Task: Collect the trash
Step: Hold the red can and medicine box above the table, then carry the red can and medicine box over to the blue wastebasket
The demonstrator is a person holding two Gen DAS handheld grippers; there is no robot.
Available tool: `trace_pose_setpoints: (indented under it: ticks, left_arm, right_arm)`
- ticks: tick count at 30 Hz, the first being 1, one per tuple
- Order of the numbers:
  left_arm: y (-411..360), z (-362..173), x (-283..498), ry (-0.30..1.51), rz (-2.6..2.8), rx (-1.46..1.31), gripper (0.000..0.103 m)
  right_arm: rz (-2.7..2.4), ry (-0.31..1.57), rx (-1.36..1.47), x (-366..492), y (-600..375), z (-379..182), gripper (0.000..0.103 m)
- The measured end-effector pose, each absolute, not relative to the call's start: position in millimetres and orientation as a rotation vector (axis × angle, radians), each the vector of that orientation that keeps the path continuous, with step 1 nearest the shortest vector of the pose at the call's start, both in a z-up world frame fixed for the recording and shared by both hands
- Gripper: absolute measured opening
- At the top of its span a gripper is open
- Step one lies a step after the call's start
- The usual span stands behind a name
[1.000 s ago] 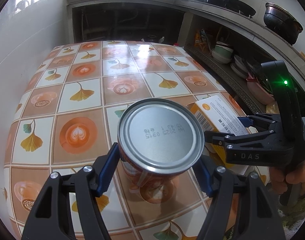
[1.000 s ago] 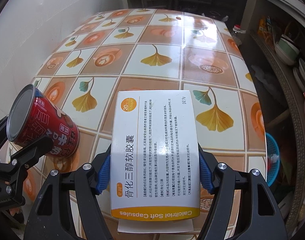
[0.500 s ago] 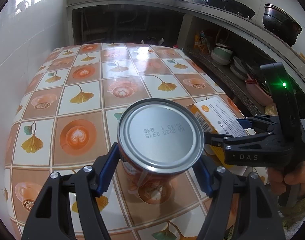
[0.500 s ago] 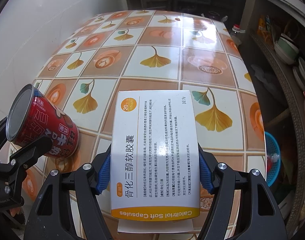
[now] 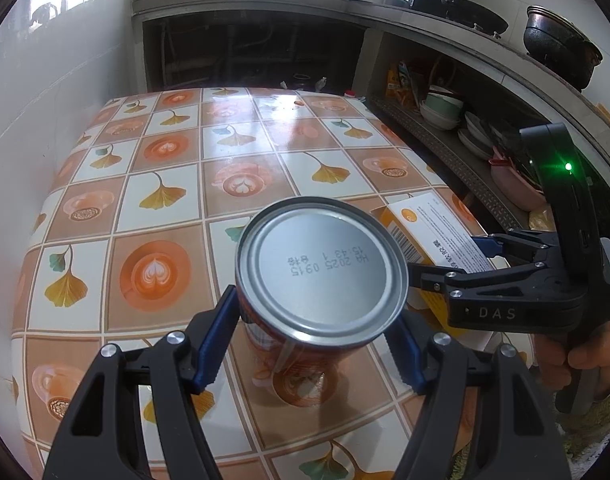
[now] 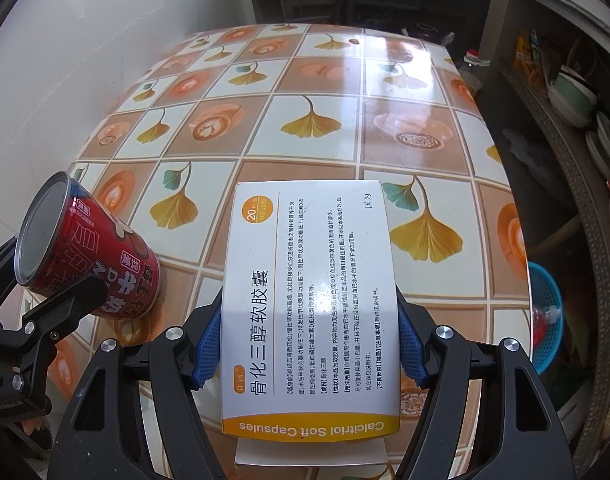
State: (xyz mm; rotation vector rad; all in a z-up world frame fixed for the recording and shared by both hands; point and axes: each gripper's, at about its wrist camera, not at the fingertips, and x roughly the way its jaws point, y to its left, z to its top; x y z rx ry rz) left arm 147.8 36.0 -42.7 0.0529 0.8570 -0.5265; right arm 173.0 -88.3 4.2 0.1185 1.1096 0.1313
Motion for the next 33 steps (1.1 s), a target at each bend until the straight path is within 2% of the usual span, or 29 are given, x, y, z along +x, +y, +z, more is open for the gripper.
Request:
trace_pose_setpoints:
  ticks: [13, 22, 28, 33]
  left_arm:
    - [1.6, -8.9, 150.3, 0.811, -0.565, 0.095, 0.067]
    - [-105.3, 30.1, 157.7, 0.762, -0.8, 0.172, 0.067]
    - [-213.2, 29.9, 164.9, 0.801, -0.995, 0.207, 0.067]
    - [-308.9, -0.7, 173.2, 0.936, -1.106, 0.243, 0.067]
  right_arm:
    - [0.128, 0.996, 0.268, 155.3, -140.7, 31.2, 0.067]
    - [-0.133, 0.855, 0.445, 99.1, -270.7, 49.1, 0.067]
    - [-0.397, 0.876, 0.585, 39.8, -369.3, 11.0, 0.067]
    - [-0.528, 0.973, 0.7, 14.8, -427.1, -47.8, 0.067]
